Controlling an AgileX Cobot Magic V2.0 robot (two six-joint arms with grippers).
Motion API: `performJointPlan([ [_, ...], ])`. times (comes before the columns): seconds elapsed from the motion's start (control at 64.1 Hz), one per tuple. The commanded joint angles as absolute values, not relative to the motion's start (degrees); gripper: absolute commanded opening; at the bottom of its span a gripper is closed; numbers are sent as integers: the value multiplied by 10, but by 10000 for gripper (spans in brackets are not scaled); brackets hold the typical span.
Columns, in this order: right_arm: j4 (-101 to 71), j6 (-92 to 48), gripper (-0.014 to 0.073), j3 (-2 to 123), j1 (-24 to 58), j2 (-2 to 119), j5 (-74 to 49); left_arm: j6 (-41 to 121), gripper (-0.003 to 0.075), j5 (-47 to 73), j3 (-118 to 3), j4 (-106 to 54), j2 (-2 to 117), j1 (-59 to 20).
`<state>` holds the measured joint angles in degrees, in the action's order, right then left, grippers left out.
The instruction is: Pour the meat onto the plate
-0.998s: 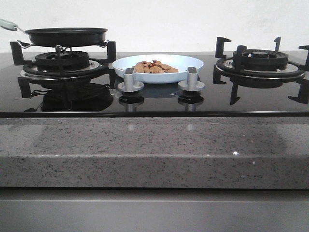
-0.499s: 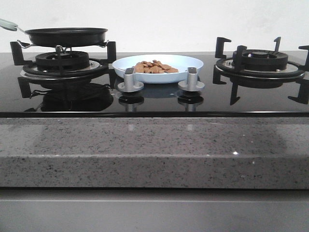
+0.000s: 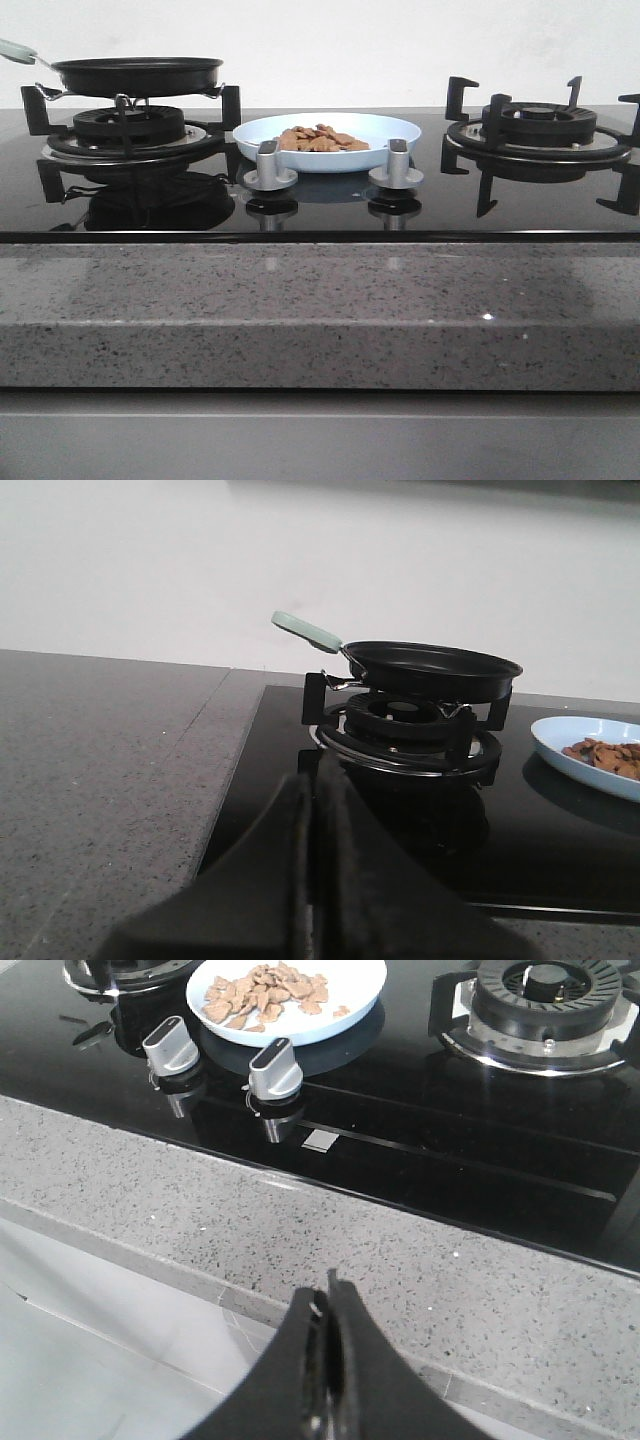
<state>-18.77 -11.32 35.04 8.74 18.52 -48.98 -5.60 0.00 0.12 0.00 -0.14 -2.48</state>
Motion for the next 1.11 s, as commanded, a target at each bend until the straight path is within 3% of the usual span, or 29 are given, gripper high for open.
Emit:
performJointPlan([
  [0.0, -196, -114, -120, 362, 86, 192, -455, -62, -20, -53, 5, -6, -12, -27],
  [0.733, -181, -118, -120, 358, 85, 183, -449, -62, -20, -53, 5, -6, -12, -27],
  [1.092, -107, -120, -120, 156, 23, 67, -154, -62, -20, -53, 5, -6, -12, -27],
])
